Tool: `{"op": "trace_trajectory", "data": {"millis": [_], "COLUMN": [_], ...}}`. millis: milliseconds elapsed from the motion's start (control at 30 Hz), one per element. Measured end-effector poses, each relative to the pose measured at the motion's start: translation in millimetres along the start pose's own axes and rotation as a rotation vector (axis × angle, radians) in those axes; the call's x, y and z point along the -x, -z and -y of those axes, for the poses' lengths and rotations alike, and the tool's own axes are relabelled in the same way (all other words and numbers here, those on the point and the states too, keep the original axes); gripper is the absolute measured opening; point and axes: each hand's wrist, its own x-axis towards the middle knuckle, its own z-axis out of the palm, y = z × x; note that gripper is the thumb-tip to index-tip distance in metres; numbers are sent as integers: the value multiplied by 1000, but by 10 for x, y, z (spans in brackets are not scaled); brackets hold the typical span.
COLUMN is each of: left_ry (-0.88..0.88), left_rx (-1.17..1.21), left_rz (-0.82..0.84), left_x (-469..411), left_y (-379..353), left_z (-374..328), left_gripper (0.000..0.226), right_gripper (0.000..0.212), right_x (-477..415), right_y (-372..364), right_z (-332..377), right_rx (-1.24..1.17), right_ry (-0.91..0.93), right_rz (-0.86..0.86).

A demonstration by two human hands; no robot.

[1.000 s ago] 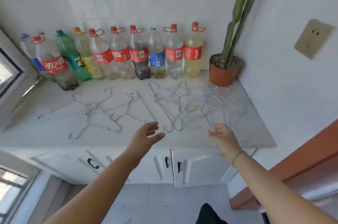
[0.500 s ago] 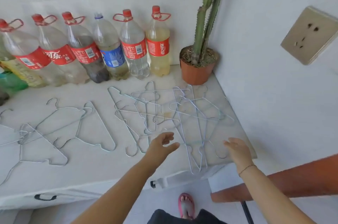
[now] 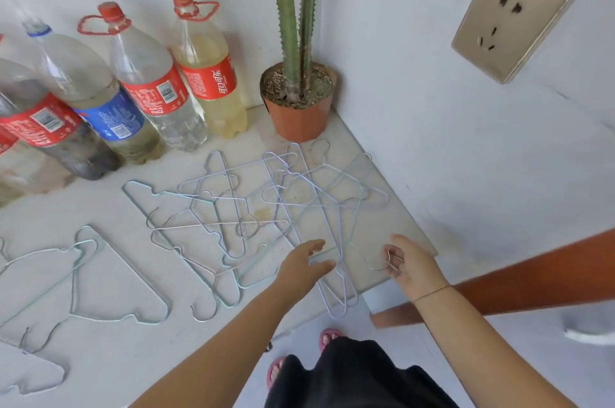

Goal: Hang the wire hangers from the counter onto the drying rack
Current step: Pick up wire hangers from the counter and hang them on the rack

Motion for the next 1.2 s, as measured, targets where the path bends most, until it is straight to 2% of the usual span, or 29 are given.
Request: {"op": "trace_trajectory", "data": {"millis": [100,200,300,400,600,733,800,867,967,1033,1100,1200], "left_ry": [-43,-74,-76,-82,-10,-5,-16,-22,-11,8,25,38], "left_rx": [-86,-15,80,194,422,550,598,625,632,635,629,637], "left_rz": [32,31,7,-32,-150,-209,-233,-266,-334,-376,-411,-439], "left_x": [-40,-61,-74,-80,11,114,153,168,153,122,90,39], "left_y": [26,142,322,532,1022,1261,1343,1410,1497,1533,1549,1540], "left_z": [-54,-223,-383,-481,-455,-411,-395,-376,-373,-366,-352,-335], "left_gripper": [53,44,35,29,14,13,12,12,12,14,14,13], "right_gripper": [13,13,21,24,21,23,19,30,15,48,53,51], "right_x": [243,404,454,361,-72,-488,-654,-794,-1043,-1268,-1361,-1245], "right_y": [-53,-165,-270,-342,-569,-823,-973,-1124,-1234,-1241,-1279,-1366], "right_z": [131,282,417,457,621,842,897,913,868,835,835,911], "right_rx": [-166,-270,-275,-209,-3,188,436,720,900,988,1046,1028], "right_ry": [50,132,200,201,208,214,308,446,484,455,452,461], "right_rz": [75,146,225,220,124,104,117,130,149,130,129,169]}}
